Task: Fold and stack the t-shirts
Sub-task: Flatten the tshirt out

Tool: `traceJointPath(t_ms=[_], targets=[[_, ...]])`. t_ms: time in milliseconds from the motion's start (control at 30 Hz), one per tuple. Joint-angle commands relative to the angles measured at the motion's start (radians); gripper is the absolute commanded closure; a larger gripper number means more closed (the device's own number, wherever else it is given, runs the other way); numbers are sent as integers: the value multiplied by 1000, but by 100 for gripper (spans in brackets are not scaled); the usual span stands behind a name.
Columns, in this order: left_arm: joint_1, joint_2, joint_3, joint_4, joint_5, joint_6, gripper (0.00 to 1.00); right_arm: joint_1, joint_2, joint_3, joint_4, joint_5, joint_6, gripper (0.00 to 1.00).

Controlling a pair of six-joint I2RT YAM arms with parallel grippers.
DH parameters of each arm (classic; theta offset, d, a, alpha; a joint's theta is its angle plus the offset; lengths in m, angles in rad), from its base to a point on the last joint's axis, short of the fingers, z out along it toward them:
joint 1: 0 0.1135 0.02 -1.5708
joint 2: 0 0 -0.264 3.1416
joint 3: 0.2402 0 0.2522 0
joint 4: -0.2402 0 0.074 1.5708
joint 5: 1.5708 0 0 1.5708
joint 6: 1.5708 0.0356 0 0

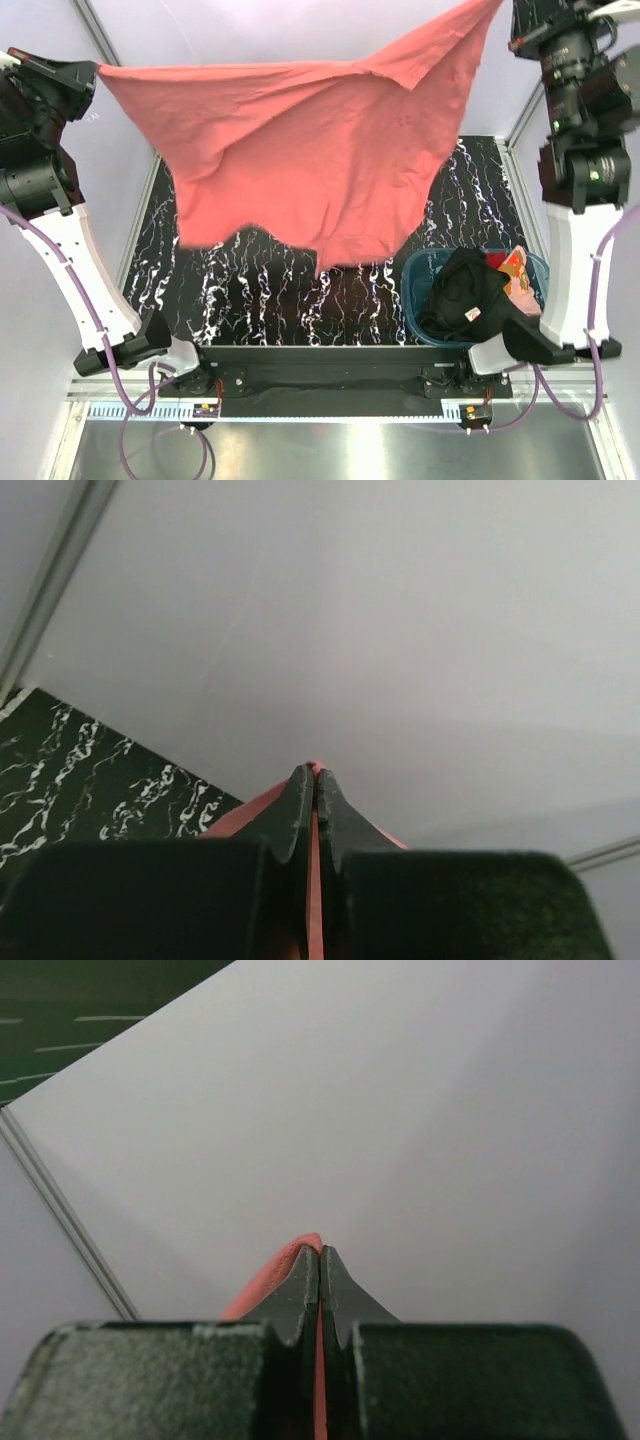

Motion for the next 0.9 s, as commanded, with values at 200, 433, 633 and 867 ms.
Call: traceJointPath(t_ms=[200, 433, 633, 867], targets=[[-9, -112, -36, 149, 37, 139, 100, -10, -104, -144, 101, 54, -90, 100], [3, 108, 160, 31, -54, -59, 100, -32, 29, -152, 176, 128, -113, 100], [139, 170, 154, -121, -22, -91, 100, -125, 236, 189, 47, 132, -154, 100], [318, 22, -103, 123, 130, -130, 100, -300, 118, -56, 119, 38, 6, 100]])
